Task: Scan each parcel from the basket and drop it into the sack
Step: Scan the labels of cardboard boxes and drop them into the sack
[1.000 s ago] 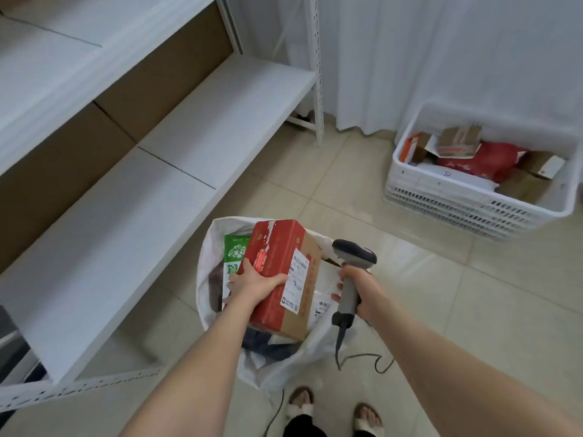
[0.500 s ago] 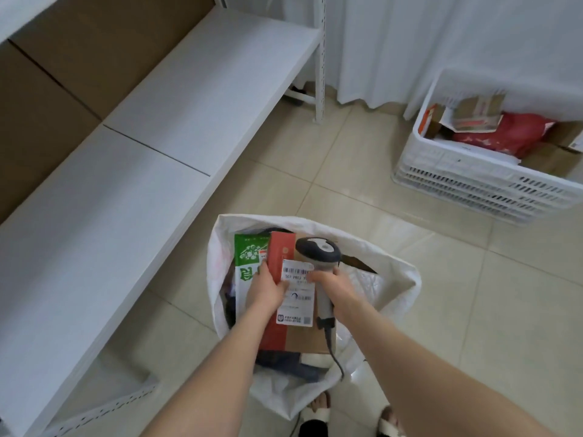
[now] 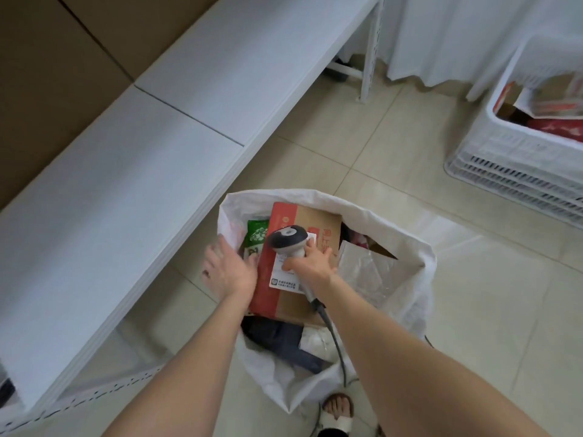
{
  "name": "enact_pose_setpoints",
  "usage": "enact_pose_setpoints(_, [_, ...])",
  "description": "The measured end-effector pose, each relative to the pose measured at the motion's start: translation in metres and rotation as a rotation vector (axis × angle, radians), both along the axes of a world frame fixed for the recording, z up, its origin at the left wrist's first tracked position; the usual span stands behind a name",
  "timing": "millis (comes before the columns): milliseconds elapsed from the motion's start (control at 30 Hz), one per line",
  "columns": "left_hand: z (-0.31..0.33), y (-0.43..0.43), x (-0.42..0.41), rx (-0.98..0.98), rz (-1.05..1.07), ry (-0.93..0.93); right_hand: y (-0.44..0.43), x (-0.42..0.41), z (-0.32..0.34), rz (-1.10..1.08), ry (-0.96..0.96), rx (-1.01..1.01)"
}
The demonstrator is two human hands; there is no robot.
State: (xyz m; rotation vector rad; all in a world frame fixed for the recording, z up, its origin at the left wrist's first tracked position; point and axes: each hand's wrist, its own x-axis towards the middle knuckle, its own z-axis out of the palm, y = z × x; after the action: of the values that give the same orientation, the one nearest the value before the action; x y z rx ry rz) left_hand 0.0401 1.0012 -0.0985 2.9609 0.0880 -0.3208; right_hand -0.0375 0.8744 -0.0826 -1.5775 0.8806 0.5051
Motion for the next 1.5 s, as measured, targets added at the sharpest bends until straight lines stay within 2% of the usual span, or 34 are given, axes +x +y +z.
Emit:
enact_pose_setpoints(67, [-0.015,0.030,0.009,-0.064,0.330,0.097,-0.006,0.004,-0.002,0.020,0.007,-0.066])
enact_pose_setpoints(133, [-0.037,0.051,0.005,-0.161,0.506,0.302,-0.010,0.003,-0.007,0.035,-0.017,-0.098])
enact_pose_setpoints(200, [-0.050,0.053,-0.009,-0.404,0.506,0.440,-0.009,0.002,-0.010,0.063,-0.034,-0.130])
enact_pose_setpoints(267, [-0.047,0.041,-0.011,-0.559,0.480,0.364,-0.004,0.006,-0.010,0.108,-0.004,-0.176])
enact_pose_setpoints(367, [-0.022,0.031,0.012,-0.637,0.426,0.230,0.014,0.011,-0.009,0.186,0.050,-0.238])
enact_pose_setpoints(433, [-0.004,0.037,0.026,-0.542,0.395,0.248,0.024,0.012,-0.006,0.177,0.069,-0.267])
enact_pose_setpoints(533, [-0.004,0.058,0.021,-0.398,0.413,0.411,0.028,0.011,0.004,0.133,0.075,-0.325])
enact_pose_setpoints(667, [-0.031,0.053,-0.018,-0.588,0.623,0.715,0.019,0.012,0.002,0.113,0.074,-0.333])
enact_pose_setpoints(733, [-0.049,0.050,-0.025,-0.587,0.639,0.685,0.015,0.013,-0.002,0.104,0.071,-0.307])
enact_pose_setpoints(900, [-0.044,0.049,-0.012,-0.367,0.501,0.384,0.004,0.013,-0.001,-0.002,0.076,-0.221])
enact_pose_setpoints(933, [-0.032,0.043,-0.007,-0.410,0.466,0.311,0.003,0.012,0.001,-0.012,0.079,-0.219])
enact_pose_setpoints(1033, [0.021,0.005,0.004,-0.708,0.324,0.176,0.000,0.014,0.007,-0.031,0.082,-0.227])
enact_pose_setpoints(1100, [0.046,-0.014,0.003,-0.856,0.292,0.176,-0.001,0.014,0.011,-0.056,0.102,-0.231])
enact_pose_setpoints(1200, [0.051,-0.014,-0.011,-0.937,0.440,0.224,-0.006,0.002,0.014,-0.186,0.092,-0.109])
enact_pose_setpoints(1300, [0.048,-0.006,-0.033,-0.843,0.403,0.319,-0.020,-0.025,0.020,-0.398,0.046,-0.035])
enact_pose_setpoints(1367, [0.048,-0.007,-0.042,-0.789,0.447,0.358,-0.029,-0.050,0.037,-0.485,0.067,-0.056])
enact_pose_setpoints(1500, [0.050,-0.008,-0.058,-0.605,0.461,0.369,-0.043,-0.105,0.048,-0.662,0.227,-0.143])
